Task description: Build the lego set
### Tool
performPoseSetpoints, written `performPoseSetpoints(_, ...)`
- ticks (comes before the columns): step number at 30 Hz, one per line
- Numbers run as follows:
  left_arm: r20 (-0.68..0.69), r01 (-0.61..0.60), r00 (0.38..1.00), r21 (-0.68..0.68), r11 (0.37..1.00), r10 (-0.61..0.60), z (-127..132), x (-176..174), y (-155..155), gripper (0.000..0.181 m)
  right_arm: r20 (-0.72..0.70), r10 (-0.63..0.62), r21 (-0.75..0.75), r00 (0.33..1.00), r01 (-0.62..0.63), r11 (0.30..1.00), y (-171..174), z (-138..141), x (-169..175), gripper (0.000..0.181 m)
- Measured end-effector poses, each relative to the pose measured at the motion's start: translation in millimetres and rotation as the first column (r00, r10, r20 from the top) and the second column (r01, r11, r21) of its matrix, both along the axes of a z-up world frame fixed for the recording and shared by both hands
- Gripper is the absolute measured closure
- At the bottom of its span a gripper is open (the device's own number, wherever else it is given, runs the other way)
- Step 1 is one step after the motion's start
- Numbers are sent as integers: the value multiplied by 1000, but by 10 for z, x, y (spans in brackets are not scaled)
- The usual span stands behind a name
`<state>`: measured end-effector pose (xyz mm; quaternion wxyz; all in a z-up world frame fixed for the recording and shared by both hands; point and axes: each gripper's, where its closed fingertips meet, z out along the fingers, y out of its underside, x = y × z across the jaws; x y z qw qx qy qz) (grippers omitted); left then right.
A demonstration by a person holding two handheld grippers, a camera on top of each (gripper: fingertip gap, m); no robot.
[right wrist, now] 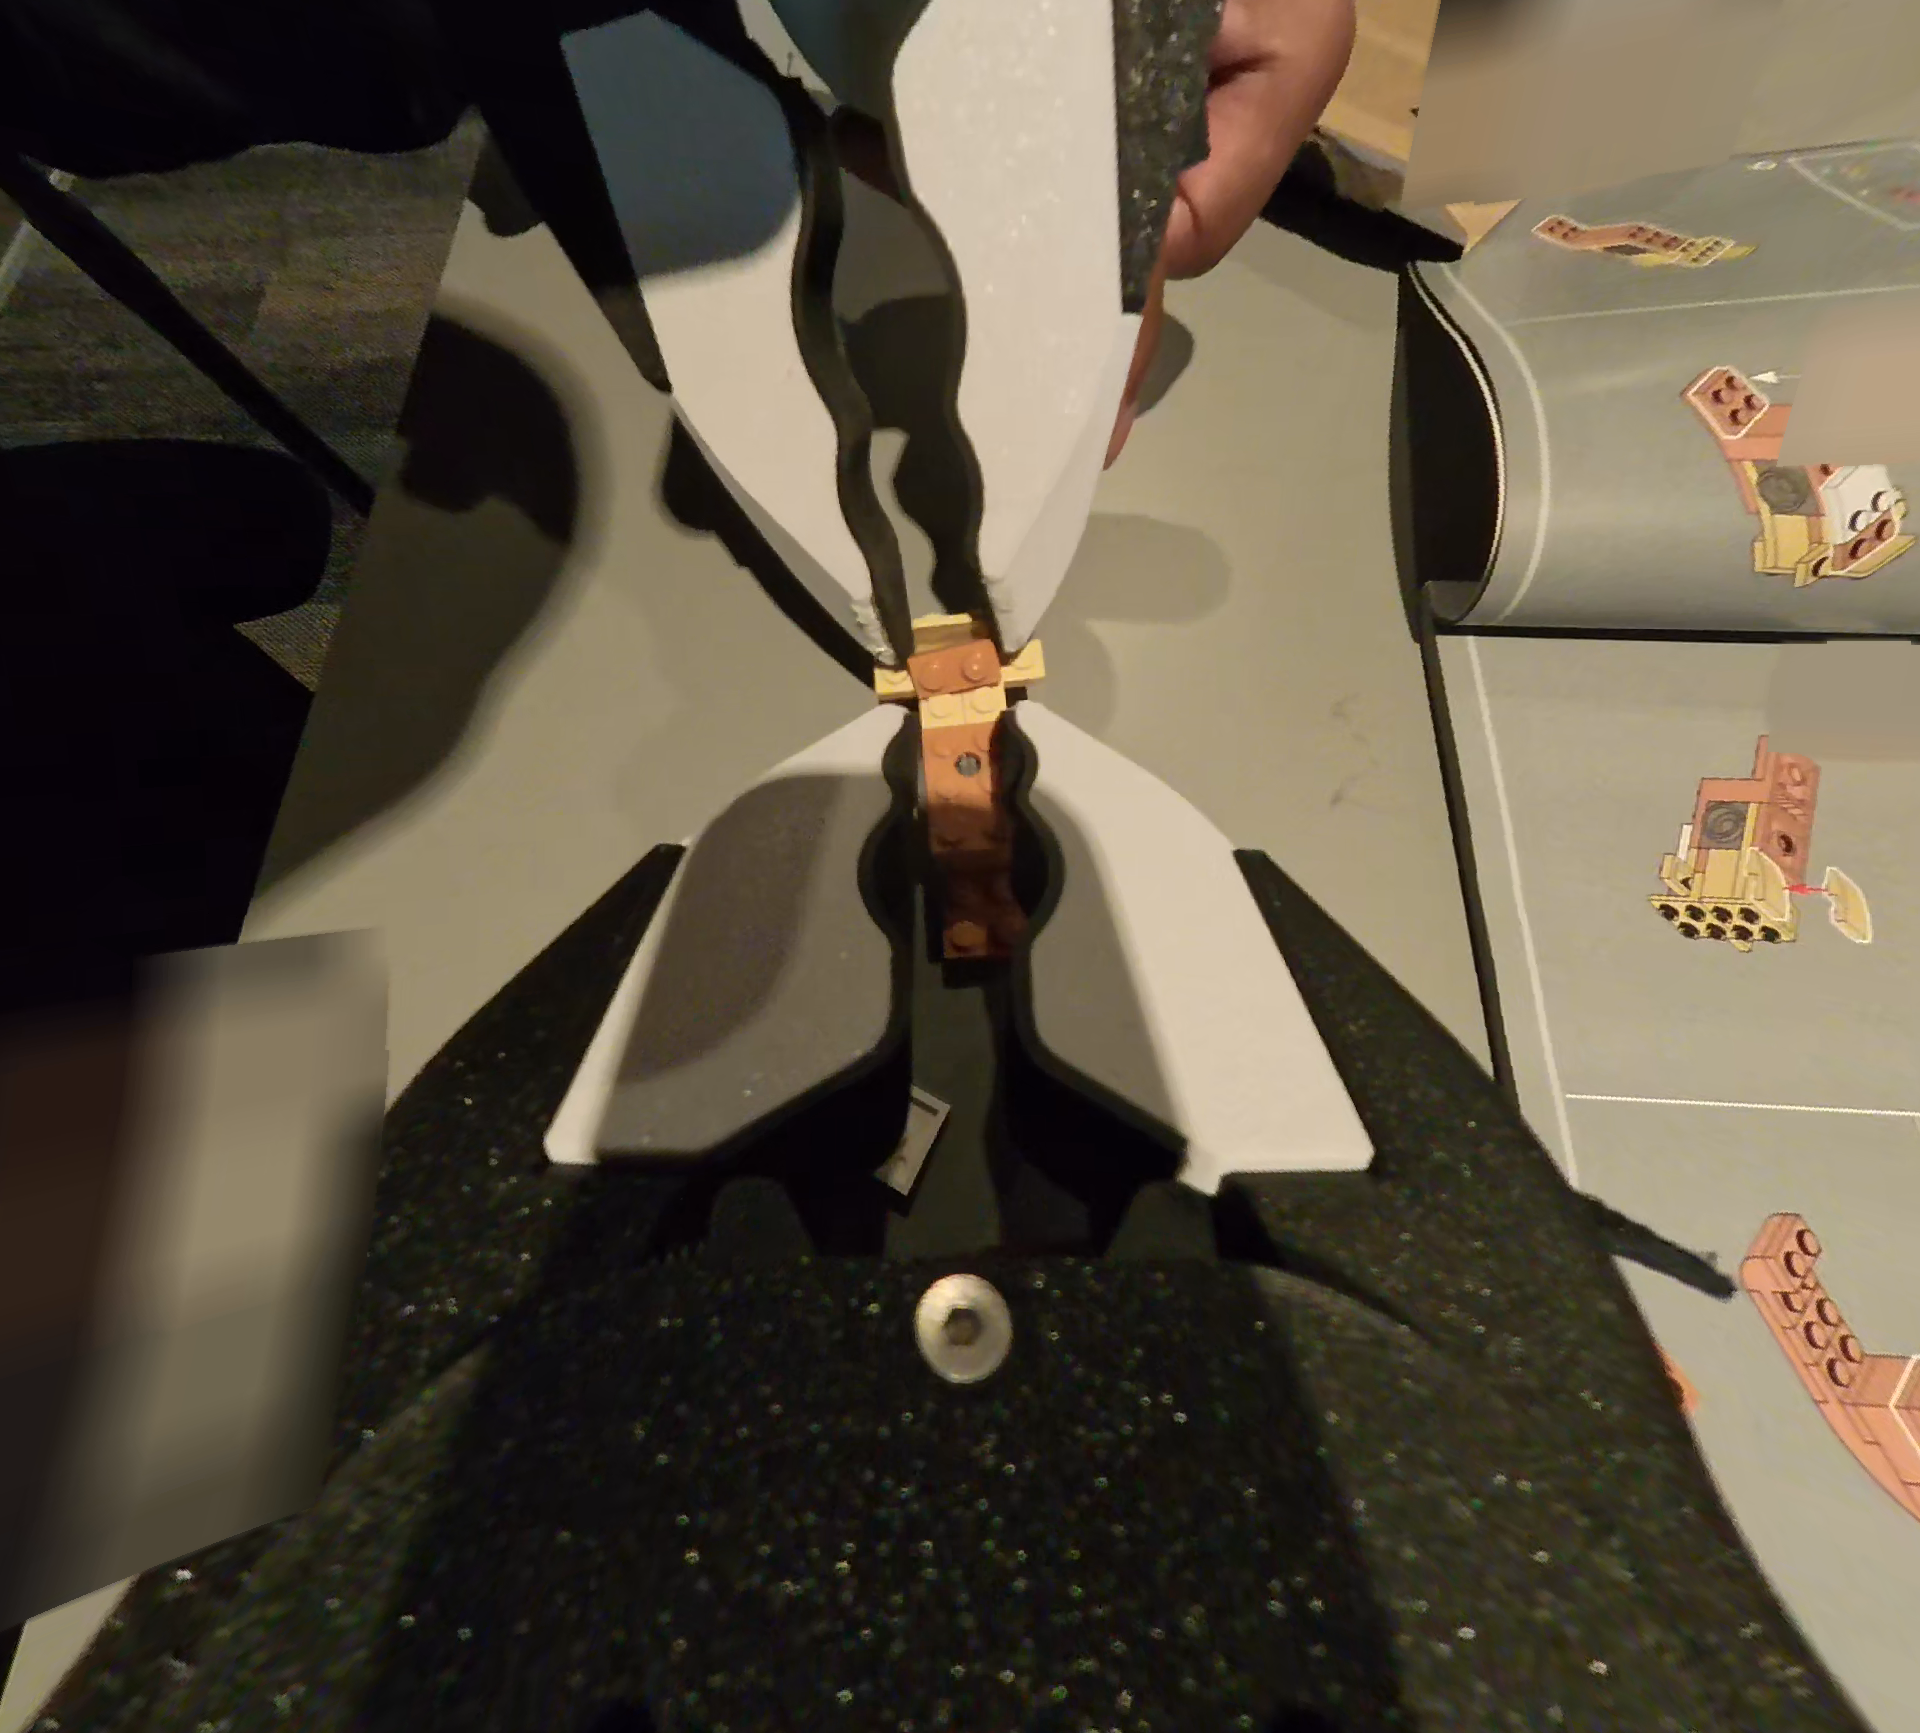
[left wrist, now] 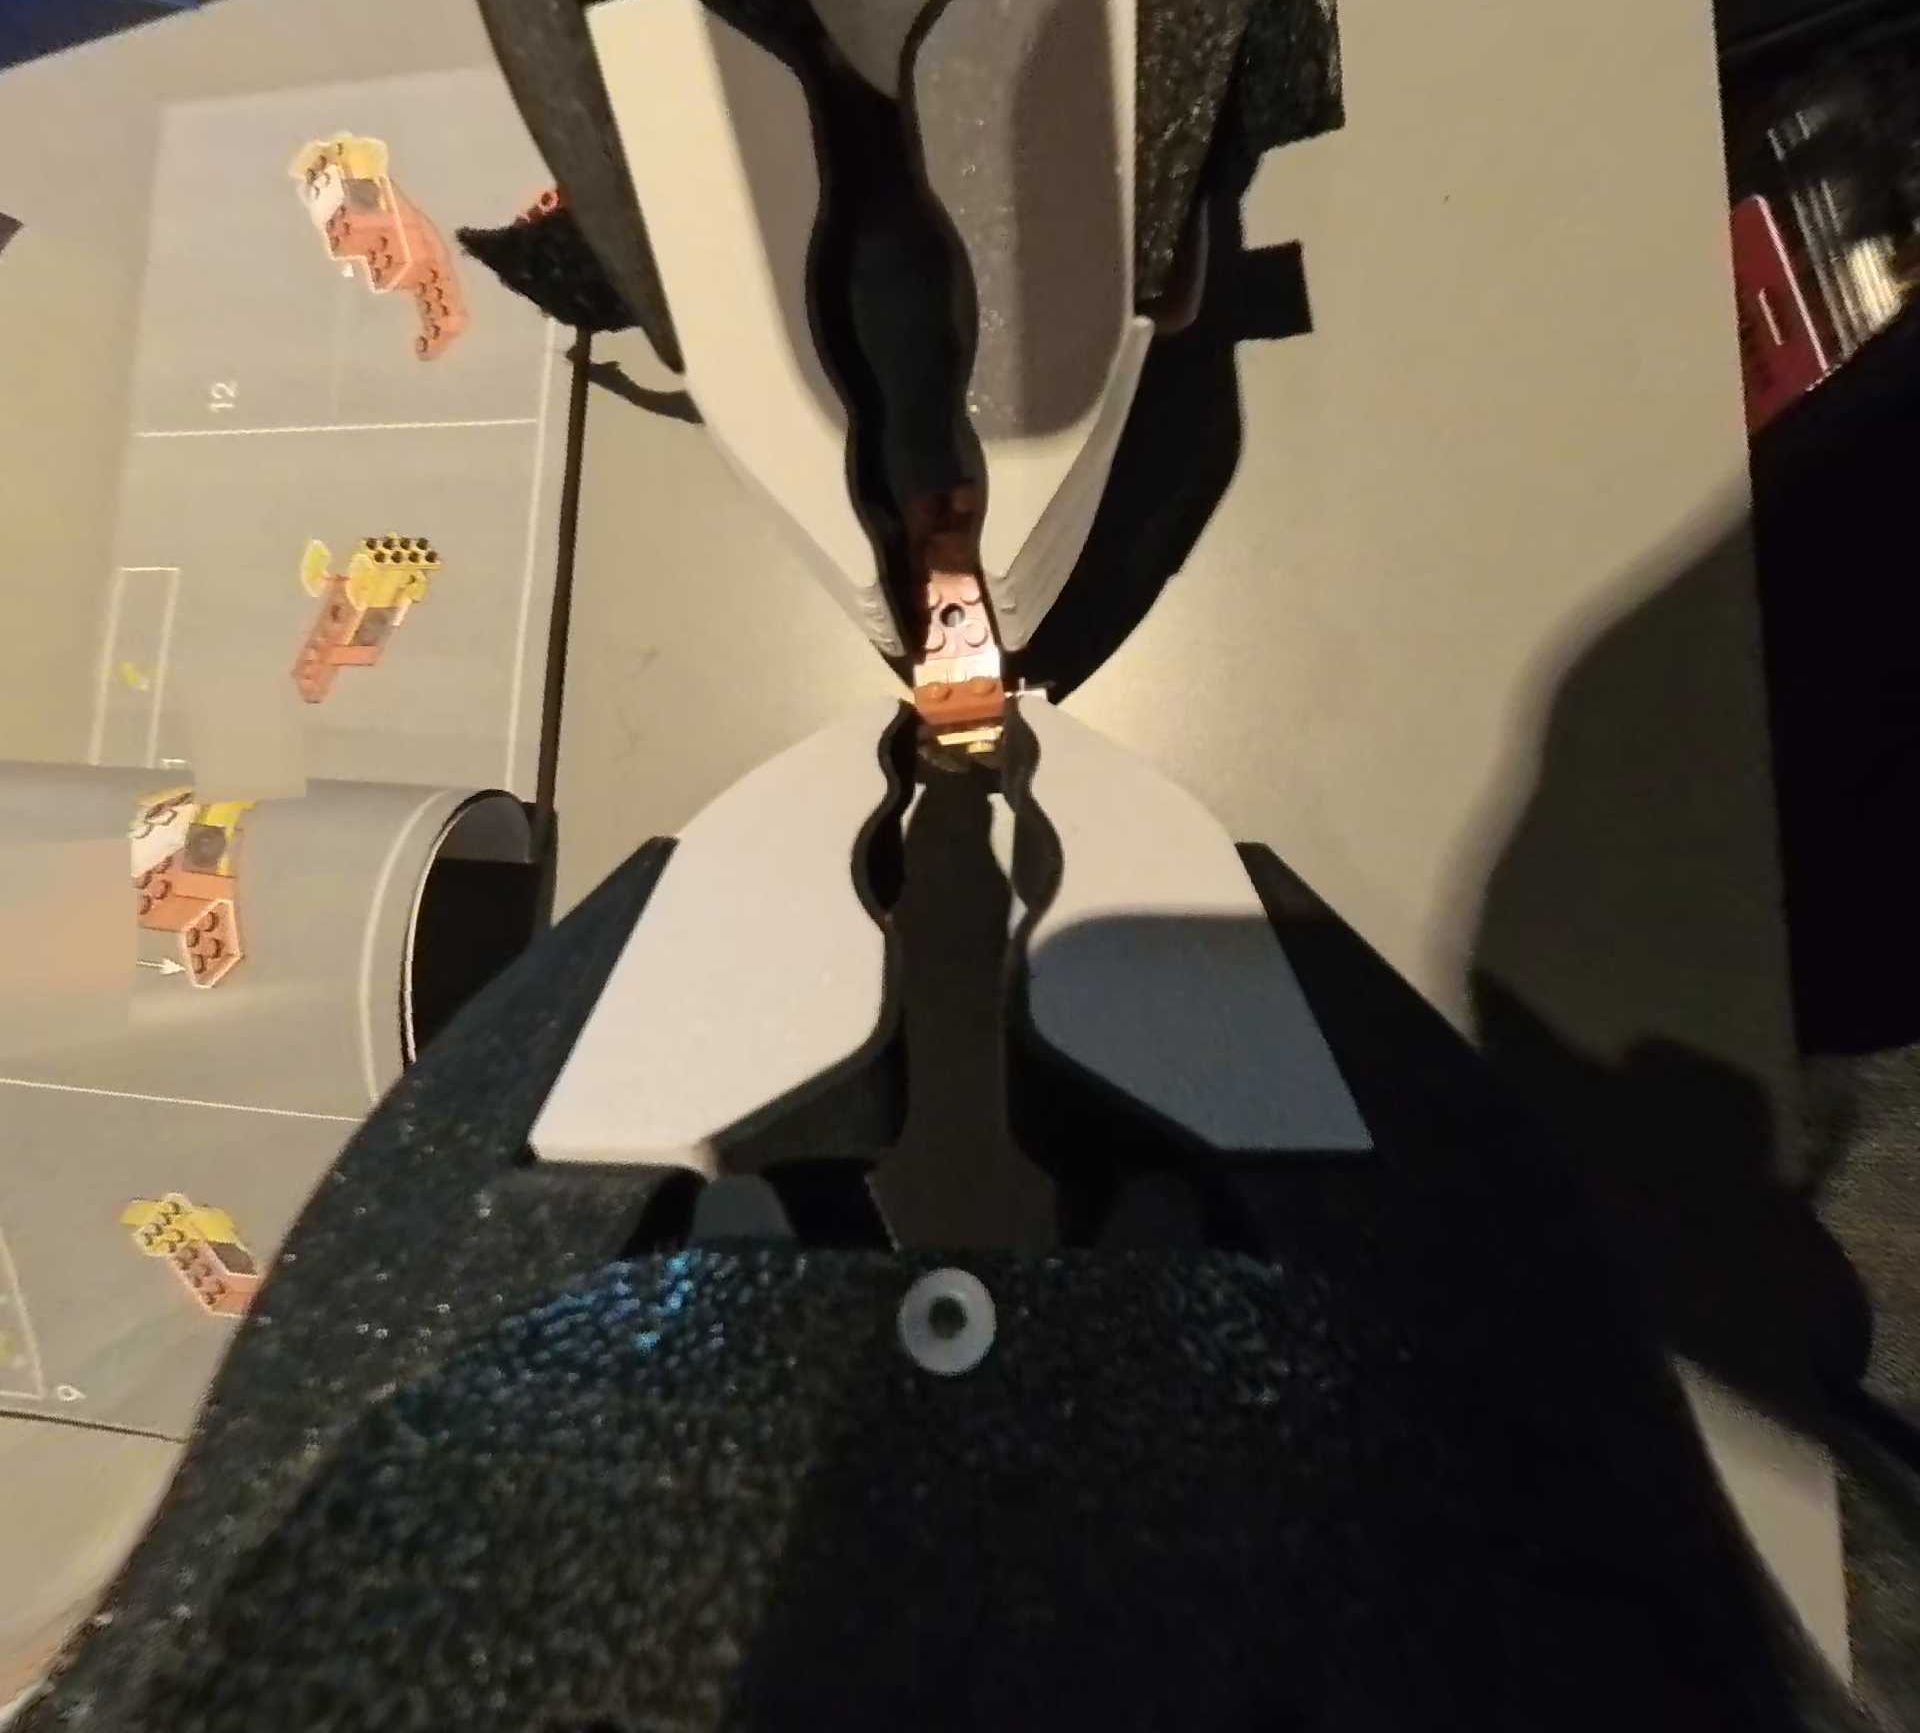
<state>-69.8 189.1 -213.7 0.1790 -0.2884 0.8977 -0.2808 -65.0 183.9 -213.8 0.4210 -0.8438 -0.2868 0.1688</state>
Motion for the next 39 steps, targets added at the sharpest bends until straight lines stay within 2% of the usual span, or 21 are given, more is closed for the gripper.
performPoseSetpoints(9,-4,-4,1000,1,1000,4,-1,1,12,166,3,-1,1,1000,1,1000,2,-3,0,168)
performPoseSetpoints(24,-12,-5,1000,83,997,6,-11,-8,24,166,4,1,-6,1000,-1,1000,-7,-15,-1,168)
performPoseSetpoints(39,-5,-13,1000,62,998,13,75,-8,80,164,-11,6,-14,1000,-6,1000,-20,-11,0,171)
